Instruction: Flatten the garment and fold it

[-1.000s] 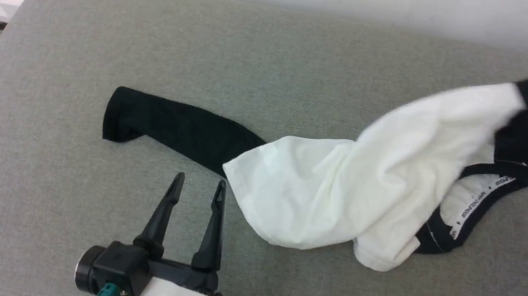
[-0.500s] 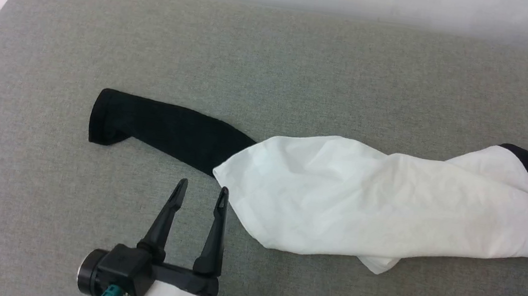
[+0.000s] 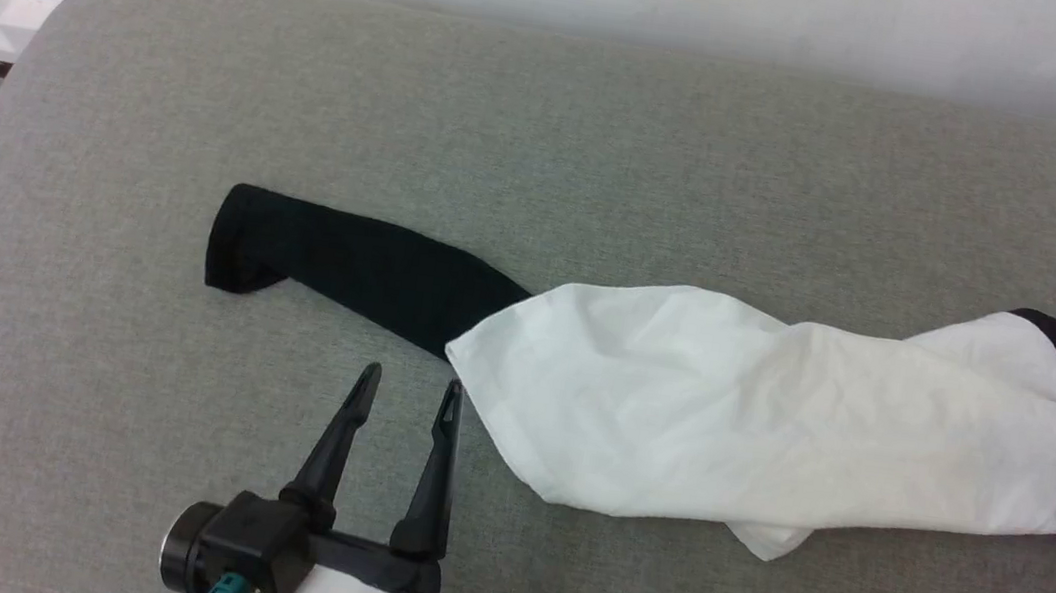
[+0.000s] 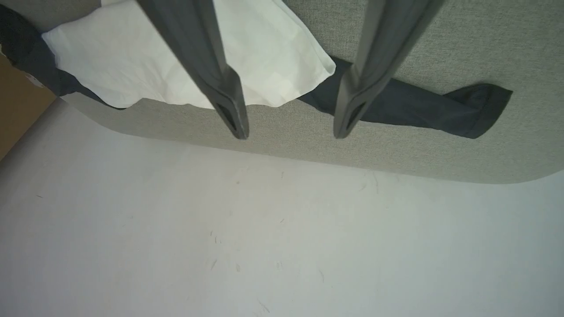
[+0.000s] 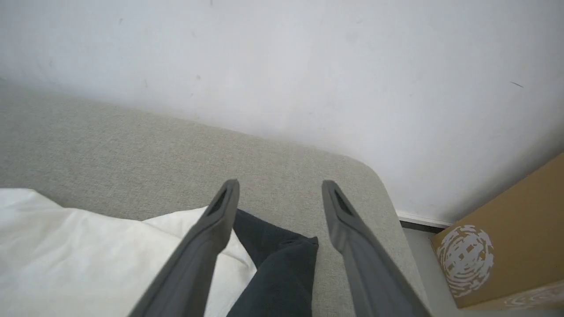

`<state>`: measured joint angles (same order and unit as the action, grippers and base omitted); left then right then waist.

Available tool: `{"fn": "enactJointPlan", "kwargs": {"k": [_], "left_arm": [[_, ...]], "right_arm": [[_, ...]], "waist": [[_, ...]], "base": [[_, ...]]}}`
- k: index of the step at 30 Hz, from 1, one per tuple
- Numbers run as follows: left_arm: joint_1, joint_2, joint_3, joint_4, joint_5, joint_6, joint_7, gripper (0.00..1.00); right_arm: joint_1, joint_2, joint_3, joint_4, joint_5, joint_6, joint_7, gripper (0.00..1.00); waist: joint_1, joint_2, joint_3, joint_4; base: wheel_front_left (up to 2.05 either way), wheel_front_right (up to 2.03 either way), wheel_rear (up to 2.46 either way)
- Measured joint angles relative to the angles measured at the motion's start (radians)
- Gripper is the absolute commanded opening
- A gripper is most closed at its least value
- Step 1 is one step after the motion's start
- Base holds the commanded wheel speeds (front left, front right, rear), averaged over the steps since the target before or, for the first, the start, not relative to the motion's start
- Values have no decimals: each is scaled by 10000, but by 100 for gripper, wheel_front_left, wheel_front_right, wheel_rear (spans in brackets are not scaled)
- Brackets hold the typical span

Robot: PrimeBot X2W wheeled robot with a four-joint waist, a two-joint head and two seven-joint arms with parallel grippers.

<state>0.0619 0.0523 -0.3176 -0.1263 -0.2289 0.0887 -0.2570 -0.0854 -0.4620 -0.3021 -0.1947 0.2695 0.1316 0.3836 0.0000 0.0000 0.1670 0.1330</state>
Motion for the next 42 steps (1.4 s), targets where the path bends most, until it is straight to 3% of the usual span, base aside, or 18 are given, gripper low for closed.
{"fn": "enactJointPlan", "kwargs": {"k": [7, 15, 21, 22, 23, 24, 33, 37, 42], "left_arm": [[-13, 0, -150, -38, -75, 4, 0, 100], [-171, -4, -412, -19, -182, 48, 0, 100], [-272, -4, -583, 25, -284, 119, 0, 100], [-290, -6, -598, 33, -284, 134, 0, 100], [-290, -6, -594, 35, -284, 173, 0, 100], [-290, -4, -593, 35, -284, 188, 0, 100], [-280, -4, -405, 123, -297, 257, 0, 100], [-264, -6, -240, 201, -290, 159, 0, 100], [-13, -4, -56, 247, -278, 75, 0, 100]], "right_arm": [[-590, -176, 2851, -100, 1197, 2, 1022, 100], [-1783, -855, 6203, 1496, 1992, 2, 1703, 100], [-2599, -1076, 7687, 2849, 2182, 2, 1707, 100], [-2687, -1133, 7858, 3062, 2153, 2, 1707, 96], [-2782, -1162, 7969, 3237, 2144, 2, 1701, 39], [-2894, -1185, 8019, 3382, 2123, 6, 1672, 0], [-3642, -1202, 8144, 3503, 2075, 12, 495, 0], [-3834, -1007, 7837, 2702, 2385, 10, 96, 0], [-3236, -1246, 7846, 892, 3185, 8, 364, 0]], "waist": [[0, 0, 233, 250], [1, 0, 644, 723], [1, 0, 829, 1132], [1, 0, 851, 1197], [1, 0, 868, 1251], [0, 0, 882, 1297], [1, 0, 595, 1203], [0, 0, 292, 957], [-2, 0, -169, 581]], "base": [[0, 0, 0], [0, 0, 0], [0, 0, 0], [0, 0, 0], [0, 0, 0], [0, 0, 0], [0, 0, 0], [0, 0, 0], [0, 0, 0]]}}
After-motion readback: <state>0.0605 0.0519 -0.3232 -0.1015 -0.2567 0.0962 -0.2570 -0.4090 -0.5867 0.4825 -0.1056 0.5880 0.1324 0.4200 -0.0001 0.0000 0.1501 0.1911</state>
